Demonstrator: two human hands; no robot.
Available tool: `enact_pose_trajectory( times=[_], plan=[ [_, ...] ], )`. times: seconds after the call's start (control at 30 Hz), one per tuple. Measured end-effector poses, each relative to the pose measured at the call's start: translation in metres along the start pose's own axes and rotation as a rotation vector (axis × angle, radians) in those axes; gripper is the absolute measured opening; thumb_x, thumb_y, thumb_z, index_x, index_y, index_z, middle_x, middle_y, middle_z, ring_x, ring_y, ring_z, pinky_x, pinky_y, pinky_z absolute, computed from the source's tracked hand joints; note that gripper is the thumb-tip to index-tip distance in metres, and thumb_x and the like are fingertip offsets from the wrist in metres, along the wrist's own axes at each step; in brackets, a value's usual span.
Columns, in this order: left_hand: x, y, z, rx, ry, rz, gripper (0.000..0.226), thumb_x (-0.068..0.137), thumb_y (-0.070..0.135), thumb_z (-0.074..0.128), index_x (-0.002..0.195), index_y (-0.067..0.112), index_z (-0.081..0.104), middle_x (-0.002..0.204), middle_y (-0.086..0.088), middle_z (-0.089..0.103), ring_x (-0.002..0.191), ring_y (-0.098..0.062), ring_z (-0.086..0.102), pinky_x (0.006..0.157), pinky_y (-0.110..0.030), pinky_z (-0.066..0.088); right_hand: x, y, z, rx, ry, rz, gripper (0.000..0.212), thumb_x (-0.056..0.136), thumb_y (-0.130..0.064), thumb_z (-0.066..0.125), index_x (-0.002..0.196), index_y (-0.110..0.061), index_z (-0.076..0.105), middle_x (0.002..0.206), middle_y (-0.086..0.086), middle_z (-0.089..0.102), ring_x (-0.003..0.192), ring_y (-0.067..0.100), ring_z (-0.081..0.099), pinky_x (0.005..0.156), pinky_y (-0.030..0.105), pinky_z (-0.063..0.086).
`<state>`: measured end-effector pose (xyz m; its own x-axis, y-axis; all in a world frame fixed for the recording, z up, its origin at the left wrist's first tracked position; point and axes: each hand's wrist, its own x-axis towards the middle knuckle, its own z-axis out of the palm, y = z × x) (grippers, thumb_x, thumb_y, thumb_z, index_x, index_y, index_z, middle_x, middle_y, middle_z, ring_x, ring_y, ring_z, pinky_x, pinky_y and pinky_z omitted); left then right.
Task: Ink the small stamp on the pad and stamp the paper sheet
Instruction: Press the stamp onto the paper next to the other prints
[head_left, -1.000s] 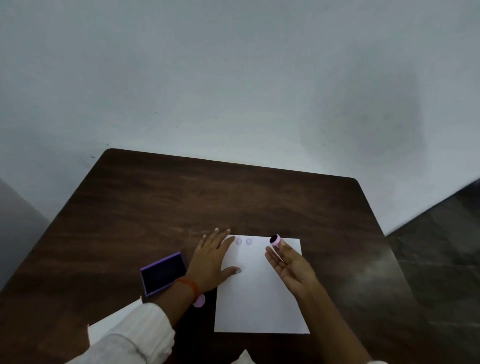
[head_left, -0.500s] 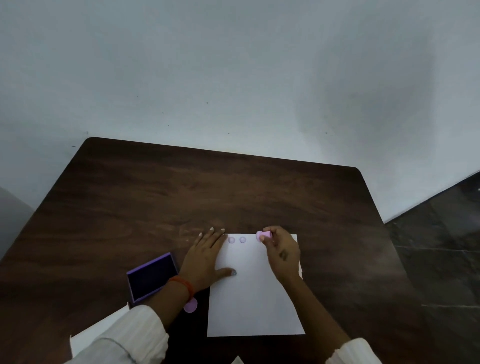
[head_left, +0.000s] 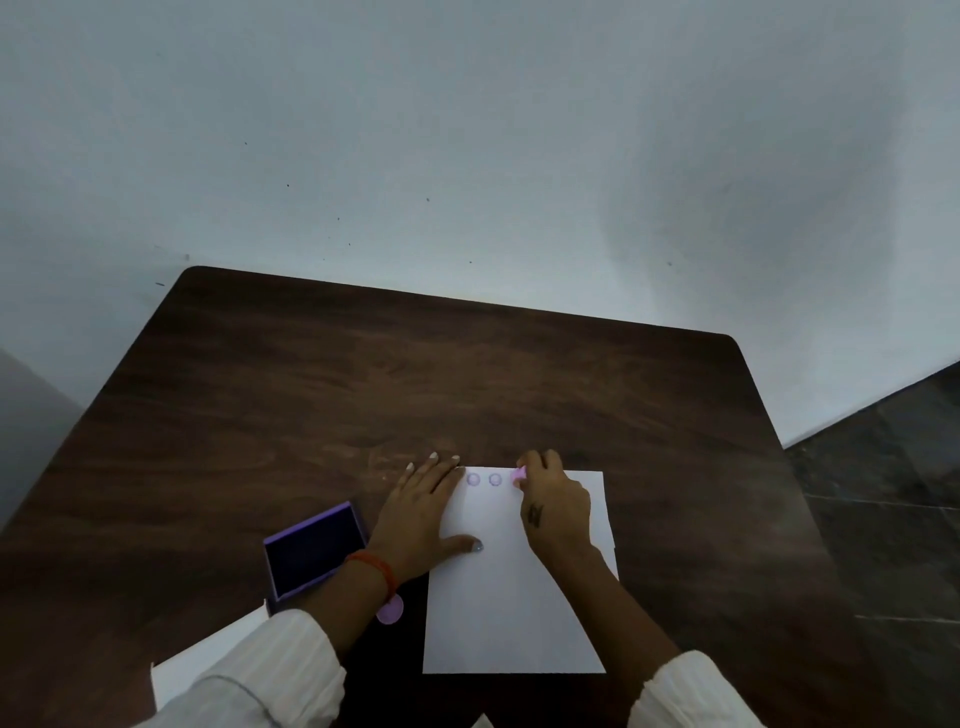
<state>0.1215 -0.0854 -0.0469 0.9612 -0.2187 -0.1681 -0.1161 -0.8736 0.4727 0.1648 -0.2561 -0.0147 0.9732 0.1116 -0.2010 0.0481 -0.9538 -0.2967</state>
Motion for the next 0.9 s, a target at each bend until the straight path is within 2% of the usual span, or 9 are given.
enact_pose_trajectory(
  times=[0.17,0.3,0.4,0.57,0.9],
  plan=[
    [-0.0003,0.0016,-0.0024,-0.003,-0.004,0.001,0.094,0.073,0.062,0.059,0.144,0.018,0.015,0.157,0.001,0.013,0.145,-0.016,0.003,0.119,-0.038,-0.001,0.0004,-0.0013,0.0007,-0.048,-0.014,-0.035,0.03,0.091,-0.026,0.053,0.118,-0.014,0.047,0.124,0.01,0.055,0.092,0.023,0.063,0.072,0.022,0.044],
    [-0.0017,0.0024,-0.0037,-0.012,-0.008,0.001,0.093,0.074,0.06,0.06,0.144,0.018,0.015,0.157,0.0,0.012,0.145,-0.017,0.003,0.12,-0.038,-0.001,-0.0017,-0.0016,0.0019,-0.052,-0.009,-0.056,0.032,0.091,-0.027,0.053,0.119,-0.013,0.048,0.126,0.01,0.056,0.096,0.023,0.063,0.078,0.024,0.049],
    [-0.0021,0.0032,-0.0036,-0.013,-0.015,-0.004,0.093,0.075,0.06,0.06,0.144,0.018,0.014,0.158,0.001,0.012,0.145,-0.017,0.003,0.12,-0.038,-0.001,-0.0036,0.0006,0.0025,-0.047,0.034,-0.101,0.031,0.09,-0.027,0.054,0.117,-0.012,0.052,0.122,0.009,0.061,0.097,0.022,0.062,0.077,0.023,0.046],
    [-0.0015,0.0021,-0.0018,-0.013,-0.001,-0.002,0.094,0.074,0.06,0.059,0.144,0.018,0.014,0.157,0.0,0.012,0.145,-0.017,0.003,0.119,-0.038,-0.002,0.0004,0.0022,-0.0007,-0.063,0.058,-0.169,0.029,0.09,-0.022,0.053,0.116,-0.009,0.056,0.125,0.009,0.061,0.113,0.024,0.053,0.094,0.029,0.045],
    [-0.0005,0.0004,0.0021,-0.028,0.018,-0.004,0.095,0.073,0.061,0.06,0.144,0.018,0.015,0.157,0.0,0.014,0.145,-0.017,0.004,0.119,-0.038,-0.002,0.0017,0.0059,-0.0006,-0.019,0.056,-0.235,0.027,0.09,-0.016,0.054,0.113,-0.004,0.058,0.122,0.012,0.062,0.111,0.026,0.054,0.095,0.029,0.045]
  ],
)
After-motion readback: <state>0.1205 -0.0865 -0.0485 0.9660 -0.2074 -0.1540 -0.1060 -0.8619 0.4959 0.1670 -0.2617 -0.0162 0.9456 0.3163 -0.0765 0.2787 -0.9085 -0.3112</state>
